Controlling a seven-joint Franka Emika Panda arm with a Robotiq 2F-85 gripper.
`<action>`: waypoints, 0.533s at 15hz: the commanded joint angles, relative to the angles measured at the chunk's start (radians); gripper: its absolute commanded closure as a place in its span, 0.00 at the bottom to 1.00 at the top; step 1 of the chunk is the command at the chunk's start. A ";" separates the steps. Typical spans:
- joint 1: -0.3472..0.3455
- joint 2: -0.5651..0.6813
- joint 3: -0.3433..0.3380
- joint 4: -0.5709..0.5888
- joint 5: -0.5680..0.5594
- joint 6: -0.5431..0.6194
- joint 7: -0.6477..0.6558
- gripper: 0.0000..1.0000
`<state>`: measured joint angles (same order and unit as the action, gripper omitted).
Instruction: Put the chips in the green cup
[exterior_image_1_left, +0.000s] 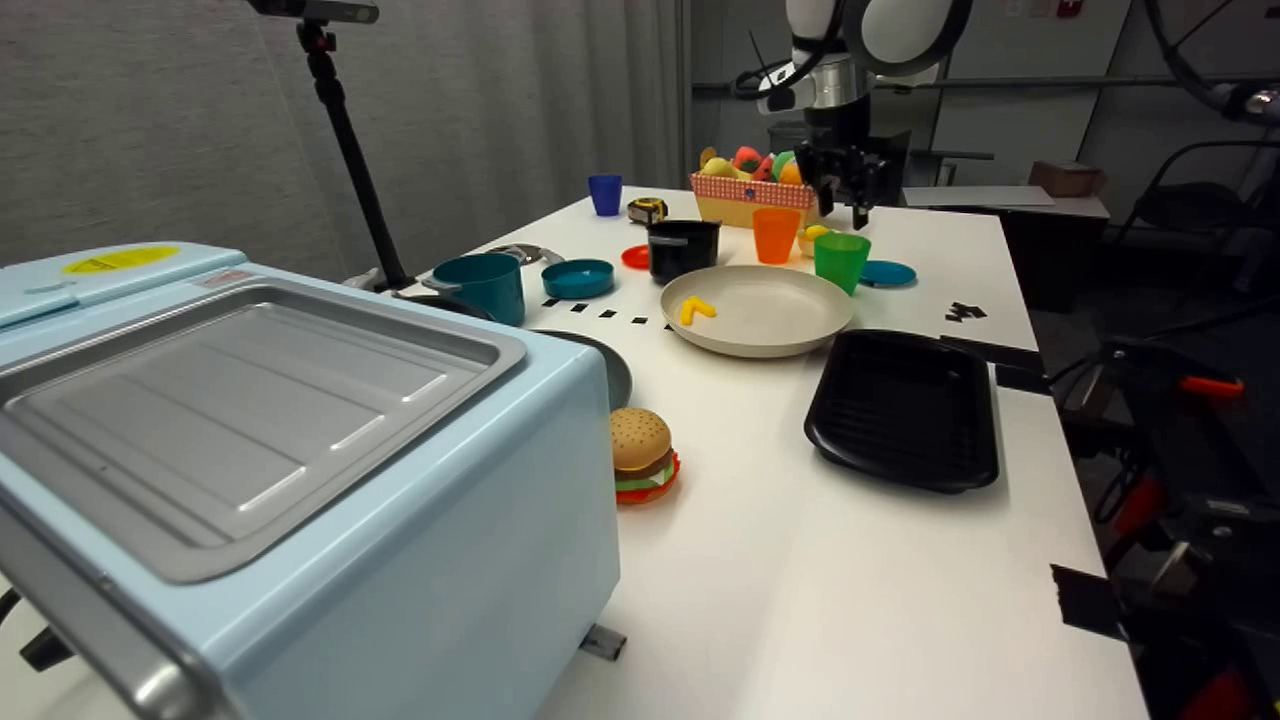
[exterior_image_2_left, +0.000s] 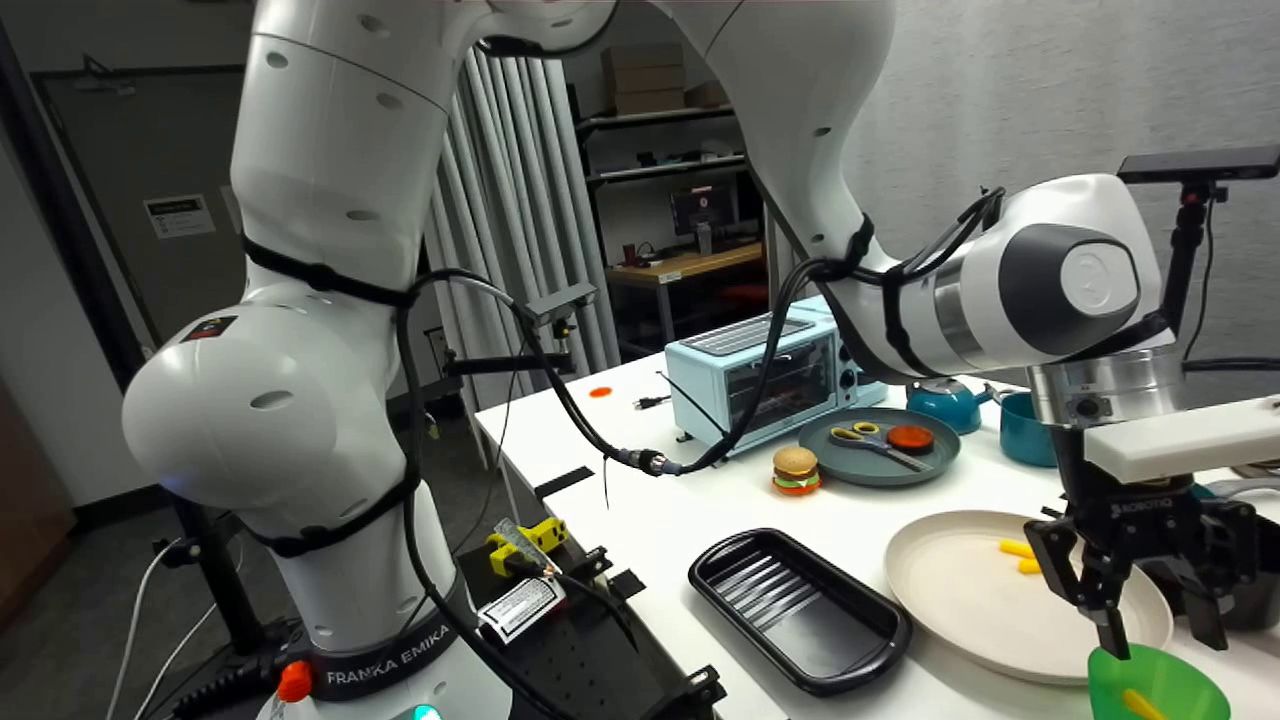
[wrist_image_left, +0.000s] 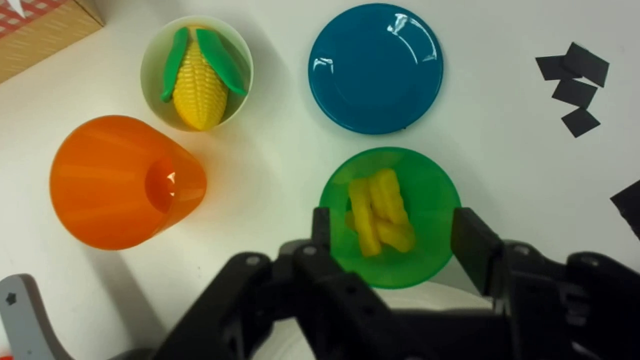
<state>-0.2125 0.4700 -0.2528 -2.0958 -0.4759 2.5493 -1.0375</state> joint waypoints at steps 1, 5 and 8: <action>-0.001 -0.019 0.012 0.003 -0.020 -0.036 0.026 0.04; -0.001 0.008 0.050 0.040 0.019 -0.029 0.046 0.00; 0.004 0.035 0.084 0.081 0.035 -0.018 0.068 0.00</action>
<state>-0.2116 0.4763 -0.1987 -2.0689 -0.4622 2.5493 -0.9915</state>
